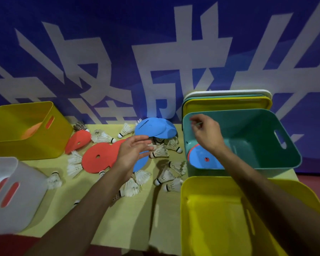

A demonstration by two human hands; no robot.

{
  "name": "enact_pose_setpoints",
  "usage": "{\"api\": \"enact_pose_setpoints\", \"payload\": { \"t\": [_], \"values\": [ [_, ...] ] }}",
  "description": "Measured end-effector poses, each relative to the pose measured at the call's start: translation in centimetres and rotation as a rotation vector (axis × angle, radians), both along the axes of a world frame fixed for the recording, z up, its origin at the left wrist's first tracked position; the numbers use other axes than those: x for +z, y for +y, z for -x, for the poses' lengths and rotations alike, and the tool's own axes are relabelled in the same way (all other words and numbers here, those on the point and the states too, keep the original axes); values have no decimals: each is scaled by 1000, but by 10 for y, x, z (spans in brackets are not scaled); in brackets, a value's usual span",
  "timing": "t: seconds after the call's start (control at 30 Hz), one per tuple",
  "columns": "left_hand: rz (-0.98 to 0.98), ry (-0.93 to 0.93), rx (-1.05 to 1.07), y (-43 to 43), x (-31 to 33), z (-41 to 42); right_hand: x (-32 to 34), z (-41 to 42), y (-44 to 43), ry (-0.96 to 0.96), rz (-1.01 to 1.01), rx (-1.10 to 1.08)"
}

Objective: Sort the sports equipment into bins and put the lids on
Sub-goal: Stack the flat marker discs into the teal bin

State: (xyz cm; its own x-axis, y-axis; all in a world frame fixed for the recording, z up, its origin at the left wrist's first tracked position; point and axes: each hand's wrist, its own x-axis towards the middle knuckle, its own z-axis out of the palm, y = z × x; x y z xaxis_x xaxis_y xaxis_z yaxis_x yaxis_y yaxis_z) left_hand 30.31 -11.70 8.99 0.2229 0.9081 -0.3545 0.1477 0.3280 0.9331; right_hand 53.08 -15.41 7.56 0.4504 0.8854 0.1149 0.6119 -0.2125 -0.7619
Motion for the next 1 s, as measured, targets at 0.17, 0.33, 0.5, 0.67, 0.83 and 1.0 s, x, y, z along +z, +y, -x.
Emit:
{"api": "enact_pose_setpoints", "payload": {
  "t": [0.17, 0.33, 0.5, 0.67, 0.83, 1.0],
  "values": [
    [14, 56, 27, 19, -22, 50, -2, 72, 33, 19, 29, 113],
    [73, 48, 64, 35, -52, 114, -37, 134, 61, 71, 283, 157],
    [121, 63, 99, 56, -78, 171, -80, 186, 74, 115, 546, 154],
    [179, 89, 64, 83, -113, 206, -113, 212, 86, 154, 635, 2],
    [214, 92, -69, 108, -150, 207, -135, 216, 97, 148, 664, -185],
    [267, 70, -121, 129, -168, 198, -145, 220, 104, 270, 668, -337]
  ]
}}
